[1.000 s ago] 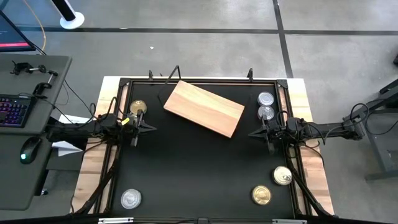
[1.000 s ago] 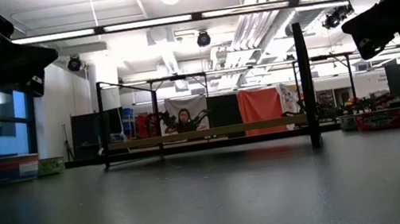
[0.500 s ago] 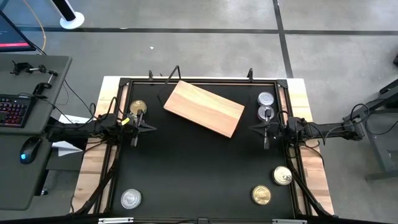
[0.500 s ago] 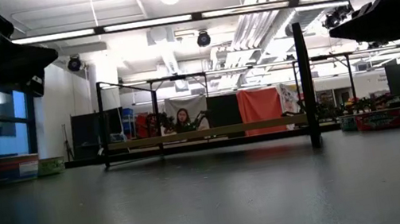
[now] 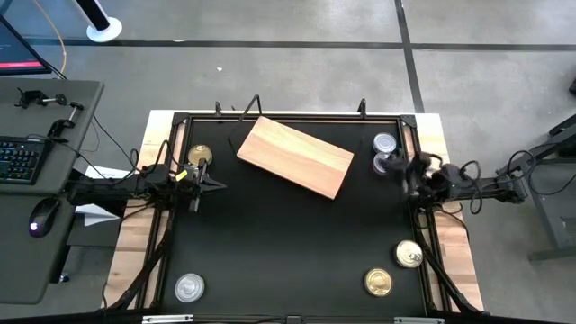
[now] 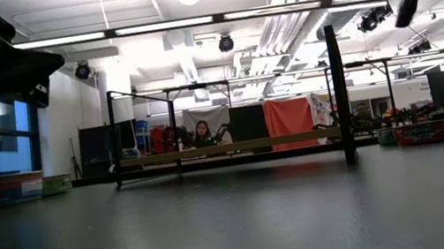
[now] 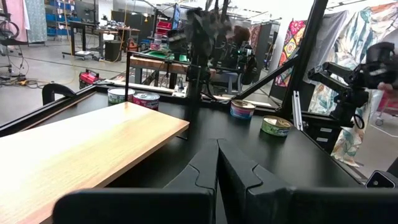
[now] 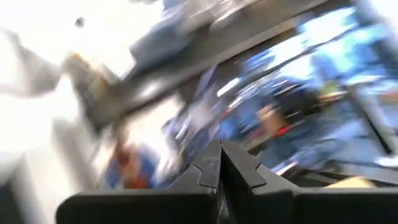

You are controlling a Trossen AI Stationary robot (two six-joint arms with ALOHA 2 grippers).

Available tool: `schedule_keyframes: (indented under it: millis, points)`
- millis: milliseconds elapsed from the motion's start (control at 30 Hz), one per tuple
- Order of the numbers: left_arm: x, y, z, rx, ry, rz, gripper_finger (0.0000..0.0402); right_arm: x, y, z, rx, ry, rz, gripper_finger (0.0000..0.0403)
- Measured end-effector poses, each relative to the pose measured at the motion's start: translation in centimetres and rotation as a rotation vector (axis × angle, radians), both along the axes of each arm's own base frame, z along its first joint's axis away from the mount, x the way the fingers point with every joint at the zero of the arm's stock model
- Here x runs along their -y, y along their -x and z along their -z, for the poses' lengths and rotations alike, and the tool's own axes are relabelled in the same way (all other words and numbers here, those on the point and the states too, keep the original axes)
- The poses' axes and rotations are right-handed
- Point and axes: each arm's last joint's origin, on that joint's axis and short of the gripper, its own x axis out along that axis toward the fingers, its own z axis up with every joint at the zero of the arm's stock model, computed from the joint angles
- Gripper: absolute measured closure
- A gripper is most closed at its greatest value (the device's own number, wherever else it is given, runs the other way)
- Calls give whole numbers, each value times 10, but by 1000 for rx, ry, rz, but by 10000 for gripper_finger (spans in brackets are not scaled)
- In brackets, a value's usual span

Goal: Stack canned seafood by type on shelf
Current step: Put the red tuna can on the shelf

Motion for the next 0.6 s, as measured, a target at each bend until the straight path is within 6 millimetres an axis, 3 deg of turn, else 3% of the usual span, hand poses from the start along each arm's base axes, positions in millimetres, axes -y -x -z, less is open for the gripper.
schedule_keyframes:
  millis: [67,133,233,367,467,533,600]
  points:
    - [0,0,0,0,0,0,402,4,3,-11,25,-113,104,402]
    - [0,0,0,0,0,0,402,5,1,-25,-36,-116,142,402]
    - [0,0,0,0,0,0,402,6,-7,-52,-267,-98,233,402]
    - [0,0,0,0,0,0,402,12,-10,-86,-623,-177,542,402]
    - [0,0,0,0,0,0,402,17,-3,-107,-718,-359,711,402]
    - [0,0,0,0,0,0,402,20,4,-119,-765,-575,735,402]
    - [0,0,0,0,0,0,401,22,8,-121,-925,-759,749,402]
